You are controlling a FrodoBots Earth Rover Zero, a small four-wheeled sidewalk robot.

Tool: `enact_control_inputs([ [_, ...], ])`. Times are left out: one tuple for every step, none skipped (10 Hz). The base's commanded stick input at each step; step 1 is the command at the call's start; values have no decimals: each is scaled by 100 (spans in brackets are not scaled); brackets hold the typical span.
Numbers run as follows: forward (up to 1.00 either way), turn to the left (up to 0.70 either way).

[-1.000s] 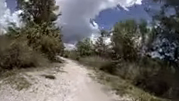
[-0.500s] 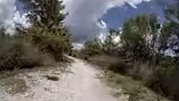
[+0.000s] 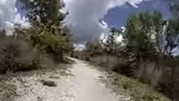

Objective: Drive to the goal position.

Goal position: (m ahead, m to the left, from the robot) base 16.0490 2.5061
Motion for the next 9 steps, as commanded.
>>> enact_control_inputs([
  [50, 0],
  [50, 0],
  [50, 0],
  [50, 0],
  [50, 0],
  [50, 0],
  [50, 0],
  [50, 0],
  [50, 0],
])
